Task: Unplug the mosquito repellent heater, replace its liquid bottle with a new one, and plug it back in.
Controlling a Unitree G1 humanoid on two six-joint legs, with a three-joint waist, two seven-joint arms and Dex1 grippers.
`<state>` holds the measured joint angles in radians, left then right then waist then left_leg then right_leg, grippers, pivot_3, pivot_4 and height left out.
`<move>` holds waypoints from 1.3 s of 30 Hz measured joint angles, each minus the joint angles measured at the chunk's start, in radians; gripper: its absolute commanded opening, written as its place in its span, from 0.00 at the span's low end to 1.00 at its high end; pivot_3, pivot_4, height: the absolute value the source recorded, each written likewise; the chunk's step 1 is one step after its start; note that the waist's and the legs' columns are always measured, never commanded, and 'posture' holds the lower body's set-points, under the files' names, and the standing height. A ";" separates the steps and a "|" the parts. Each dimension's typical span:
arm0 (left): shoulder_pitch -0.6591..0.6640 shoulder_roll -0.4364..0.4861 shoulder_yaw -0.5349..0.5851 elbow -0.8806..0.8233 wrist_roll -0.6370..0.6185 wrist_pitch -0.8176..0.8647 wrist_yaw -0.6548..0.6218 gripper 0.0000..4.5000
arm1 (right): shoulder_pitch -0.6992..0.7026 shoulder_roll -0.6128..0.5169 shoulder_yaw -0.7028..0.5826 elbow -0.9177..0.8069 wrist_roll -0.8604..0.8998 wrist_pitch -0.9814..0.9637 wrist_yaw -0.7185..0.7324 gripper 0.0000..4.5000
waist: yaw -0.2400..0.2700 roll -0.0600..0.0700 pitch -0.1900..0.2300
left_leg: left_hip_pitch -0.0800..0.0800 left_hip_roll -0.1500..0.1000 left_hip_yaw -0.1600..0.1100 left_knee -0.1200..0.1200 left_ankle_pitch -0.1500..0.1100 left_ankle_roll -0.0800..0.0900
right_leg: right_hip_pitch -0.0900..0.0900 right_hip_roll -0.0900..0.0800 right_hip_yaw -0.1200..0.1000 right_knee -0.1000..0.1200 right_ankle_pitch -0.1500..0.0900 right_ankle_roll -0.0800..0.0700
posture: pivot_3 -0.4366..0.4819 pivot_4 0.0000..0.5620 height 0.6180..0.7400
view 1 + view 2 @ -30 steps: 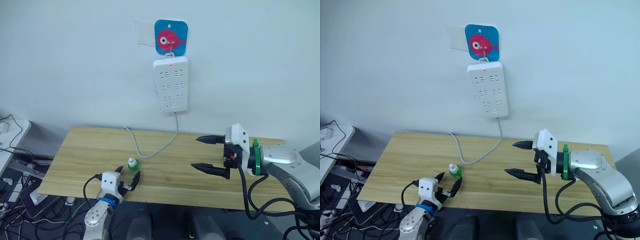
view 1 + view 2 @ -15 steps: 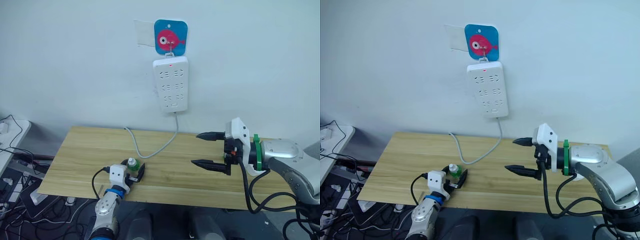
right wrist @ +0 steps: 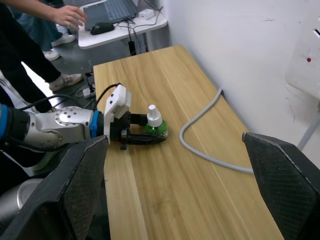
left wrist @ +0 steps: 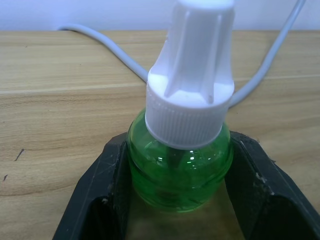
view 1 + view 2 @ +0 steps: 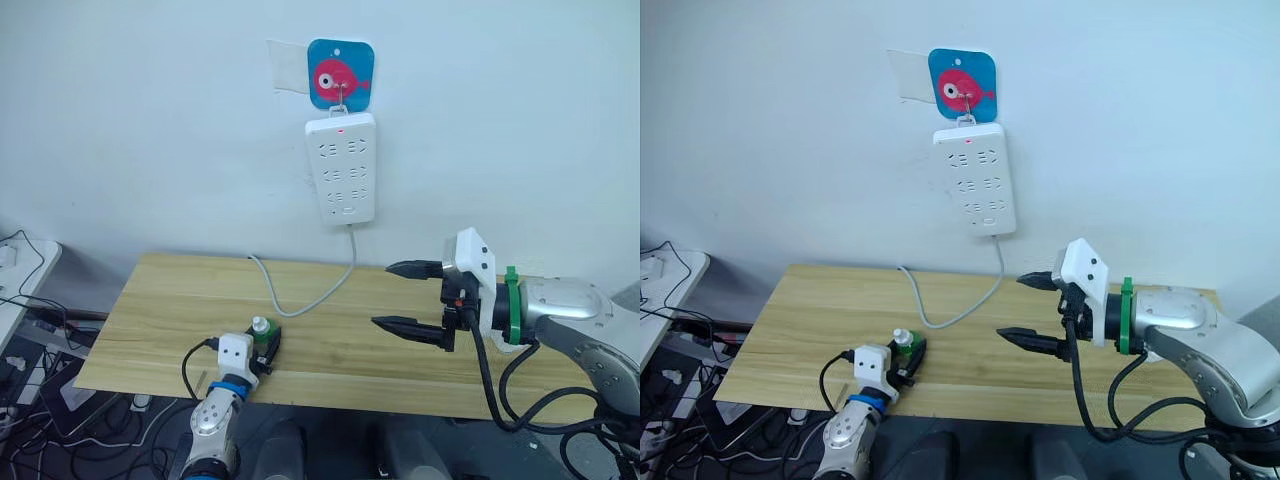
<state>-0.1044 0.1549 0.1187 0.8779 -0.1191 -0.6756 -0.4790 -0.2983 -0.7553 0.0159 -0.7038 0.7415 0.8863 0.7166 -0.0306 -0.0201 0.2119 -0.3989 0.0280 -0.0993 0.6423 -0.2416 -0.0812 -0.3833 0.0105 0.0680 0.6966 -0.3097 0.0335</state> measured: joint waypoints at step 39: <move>-0.588 0.151 -0.358 -0.405 -0.063 0.711 -0.797 0.49 | 0.127 0.393 0.165 0.143 -0.407 -0.245 -0.299 0.39 | -0.058 -0.001 0.000 | -0.002 0.001 -0.001 0.000 0.000 0.000 | -0.002 0.002 -0.001 0.001 0.000 0.000 | 0.37 0.30 1.00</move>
<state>-0.6921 0.3061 -0.2395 0.4731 -0.1821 0.0357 -1.2758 -0.1709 -0.3628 0.1808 -0.5609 0.3347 0.6416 0.4180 -0.0882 -0.0209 0.2124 -0.4011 0.0289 -0.1005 0.6426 -0.2413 -0.0815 -0.3857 0.0123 0.0673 0.6974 -0.3097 0.0333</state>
